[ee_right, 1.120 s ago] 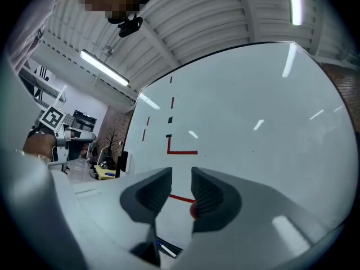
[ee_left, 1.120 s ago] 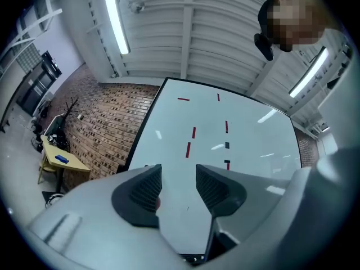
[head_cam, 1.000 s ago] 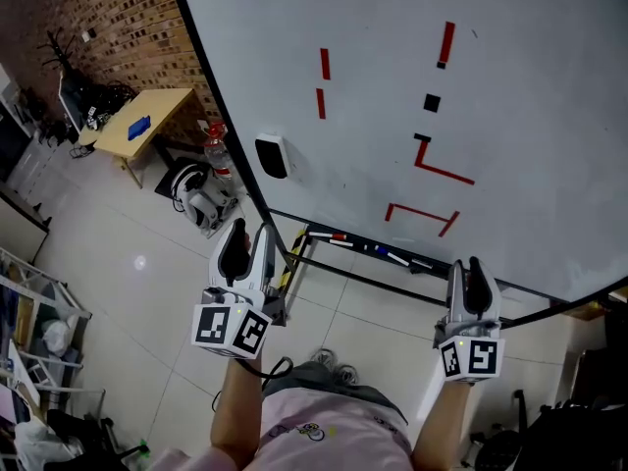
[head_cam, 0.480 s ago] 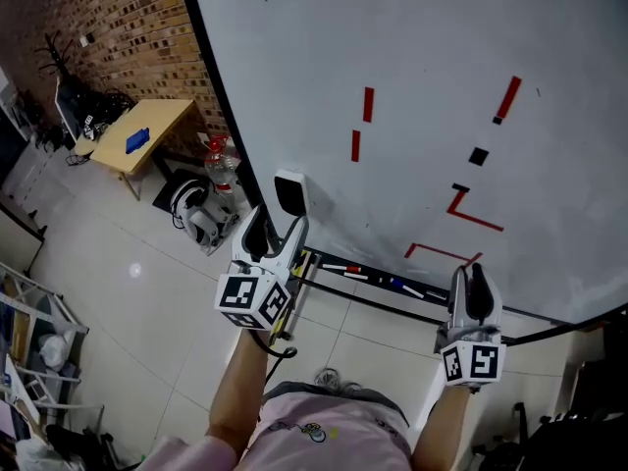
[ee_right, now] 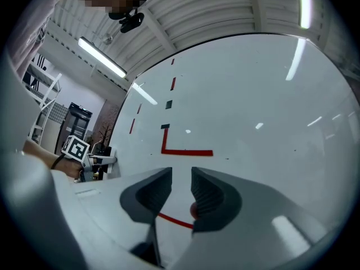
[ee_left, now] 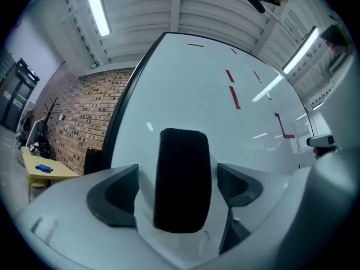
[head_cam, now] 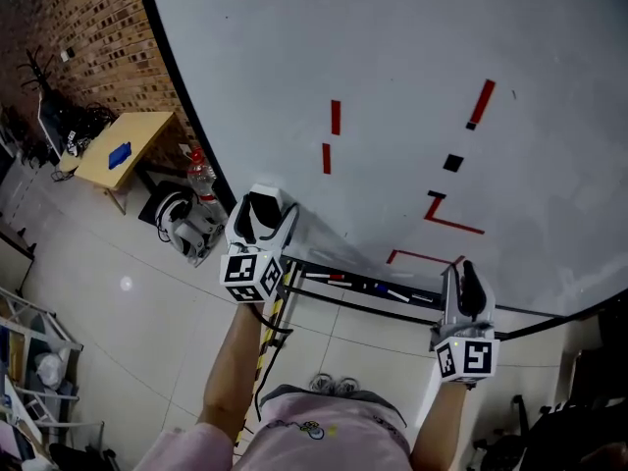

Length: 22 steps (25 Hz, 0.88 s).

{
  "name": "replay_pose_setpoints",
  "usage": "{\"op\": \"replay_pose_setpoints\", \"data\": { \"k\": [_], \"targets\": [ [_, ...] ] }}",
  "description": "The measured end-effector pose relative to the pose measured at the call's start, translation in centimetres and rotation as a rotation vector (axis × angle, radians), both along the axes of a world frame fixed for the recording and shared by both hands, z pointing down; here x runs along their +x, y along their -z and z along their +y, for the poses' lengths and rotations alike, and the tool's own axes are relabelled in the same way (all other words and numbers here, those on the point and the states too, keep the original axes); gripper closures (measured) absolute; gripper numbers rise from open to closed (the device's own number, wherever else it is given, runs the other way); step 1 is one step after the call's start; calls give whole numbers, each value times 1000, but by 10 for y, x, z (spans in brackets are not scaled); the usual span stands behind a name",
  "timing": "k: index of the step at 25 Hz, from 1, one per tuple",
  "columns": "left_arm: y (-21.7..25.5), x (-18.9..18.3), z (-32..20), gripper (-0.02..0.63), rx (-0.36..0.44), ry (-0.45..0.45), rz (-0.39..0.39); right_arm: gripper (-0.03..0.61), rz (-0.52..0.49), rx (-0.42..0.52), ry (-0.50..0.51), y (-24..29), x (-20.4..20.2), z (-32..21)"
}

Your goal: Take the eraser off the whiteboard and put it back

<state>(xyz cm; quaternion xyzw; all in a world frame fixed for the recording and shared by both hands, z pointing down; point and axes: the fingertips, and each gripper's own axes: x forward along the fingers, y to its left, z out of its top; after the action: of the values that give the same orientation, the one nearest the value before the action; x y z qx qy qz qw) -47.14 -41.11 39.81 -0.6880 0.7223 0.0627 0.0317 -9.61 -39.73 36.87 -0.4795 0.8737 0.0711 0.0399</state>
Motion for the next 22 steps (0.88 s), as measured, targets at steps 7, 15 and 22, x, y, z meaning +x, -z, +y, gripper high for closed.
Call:
{"op": "replay_pose_setpoints", "data": {
  "k": [7, 15, 22],
  "targets": [
    [-1, -1, -1, 179, 20, -9, -4, 479, -9, 0, 13, 1, 1, 0],
    [-4, -12, 5, 342, -34, -15, -13, 479, -13, 1, 11, 3, -1, 6],
    [5, -9, 13, 332, -8, -29, -8, 479, -8, 5, -16, 1, 0, 19]
  ]
}}
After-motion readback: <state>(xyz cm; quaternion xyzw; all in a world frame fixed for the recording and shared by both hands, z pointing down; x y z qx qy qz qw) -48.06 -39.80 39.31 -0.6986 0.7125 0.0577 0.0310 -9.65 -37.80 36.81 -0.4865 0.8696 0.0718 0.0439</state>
